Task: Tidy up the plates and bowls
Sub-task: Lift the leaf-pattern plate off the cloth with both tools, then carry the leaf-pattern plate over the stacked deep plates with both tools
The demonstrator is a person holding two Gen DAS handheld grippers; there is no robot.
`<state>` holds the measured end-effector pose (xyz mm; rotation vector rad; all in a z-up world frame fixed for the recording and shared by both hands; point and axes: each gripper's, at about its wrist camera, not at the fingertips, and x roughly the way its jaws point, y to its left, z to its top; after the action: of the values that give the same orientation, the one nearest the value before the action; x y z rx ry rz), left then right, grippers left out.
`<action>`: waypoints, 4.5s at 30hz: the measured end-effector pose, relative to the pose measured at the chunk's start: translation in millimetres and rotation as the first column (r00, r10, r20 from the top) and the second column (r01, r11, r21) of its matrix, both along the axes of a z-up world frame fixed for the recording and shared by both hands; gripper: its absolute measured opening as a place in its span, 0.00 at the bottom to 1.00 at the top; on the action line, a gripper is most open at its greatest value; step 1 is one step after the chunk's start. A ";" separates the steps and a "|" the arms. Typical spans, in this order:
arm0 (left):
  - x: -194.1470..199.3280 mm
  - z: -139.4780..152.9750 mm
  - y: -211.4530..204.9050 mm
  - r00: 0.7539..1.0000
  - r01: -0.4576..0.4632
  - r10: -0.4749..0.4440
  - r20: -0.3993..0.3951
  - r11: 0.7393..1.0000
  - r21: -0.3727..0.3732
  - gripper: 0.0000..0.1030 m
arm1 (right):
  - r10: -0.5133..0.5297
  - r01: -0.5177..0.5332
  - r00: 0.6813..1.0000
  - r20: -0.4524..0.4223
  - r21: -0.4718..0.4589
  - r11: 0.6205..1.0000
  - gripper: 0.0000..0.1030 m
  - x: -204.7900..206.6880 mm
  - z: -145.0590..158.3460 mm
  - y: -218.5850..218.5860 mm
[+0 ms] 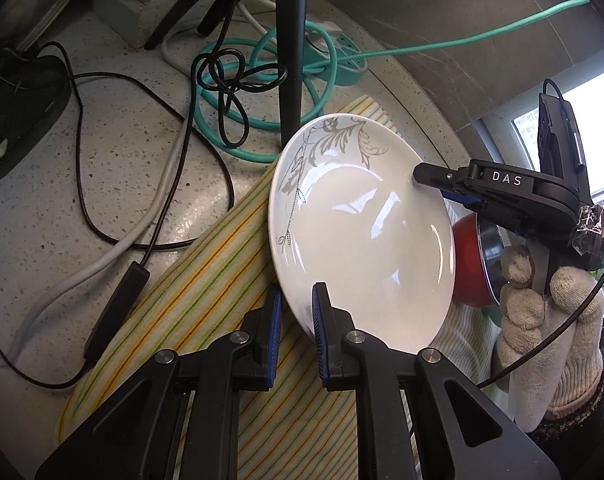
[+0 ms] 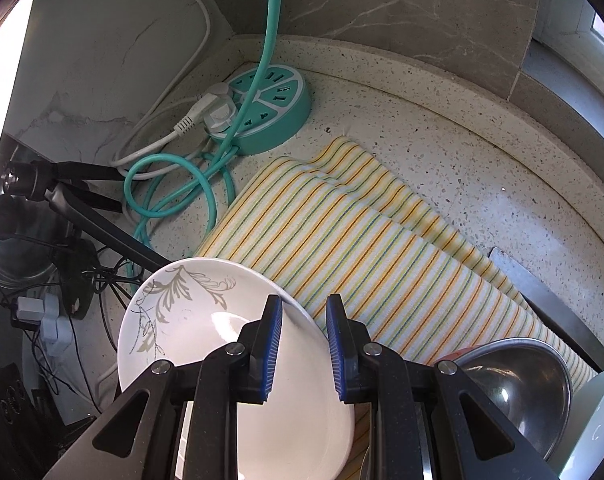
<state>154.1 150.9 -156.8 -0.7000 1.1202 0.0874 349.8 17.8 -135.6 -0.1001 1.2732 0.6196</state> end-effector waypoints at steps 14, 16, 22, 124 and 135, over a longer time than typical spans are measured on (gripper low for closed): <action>-0.5 1.4 -0.7 1.000 0.003 -0.003 0.005 1.000 0.010 0.13 | 0.025 -0.025 1.000 0.014 -0.024 0.999 0.19 -1.4 3.7 2.2; -0.9 2.0 -1.0 1.000 0.003 -0.003 0.005 1.000 0.023 0.13 | 0.035 -0.035 0.999 0.018 -0.027 0.999 0.19 -2.8 4.7 3.1; -6.8 3.8 2.0 1.000 0.004 -0.005 0.009 0.999 0.042 0.13 | 0.060 -0.059 0.998 0.036 -0.027 0.998 0.19 -9.5 12.2 3.8; -79.7 73.0 -36.6 0.963 0.256 -0.263 0.064 0.961 0.106 0.12 | -0.331 0.349 0.930 -0.158 0.109 0.931 0.11 -175.5 64.9 -148.0; -77.1 73.5 -84.2 0.929 0.359 -0.366 0.060 0.928 0.103 0.12 | -0.413 0.433 0.894 -0.177 0.093 0.897 0.11 -201.1 60.8 -207.2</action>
<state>77.0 66.7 -83.3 -0.4026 1.1464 -0.2029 148.7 -189.4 -74.8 0.3355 1.3446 0.3329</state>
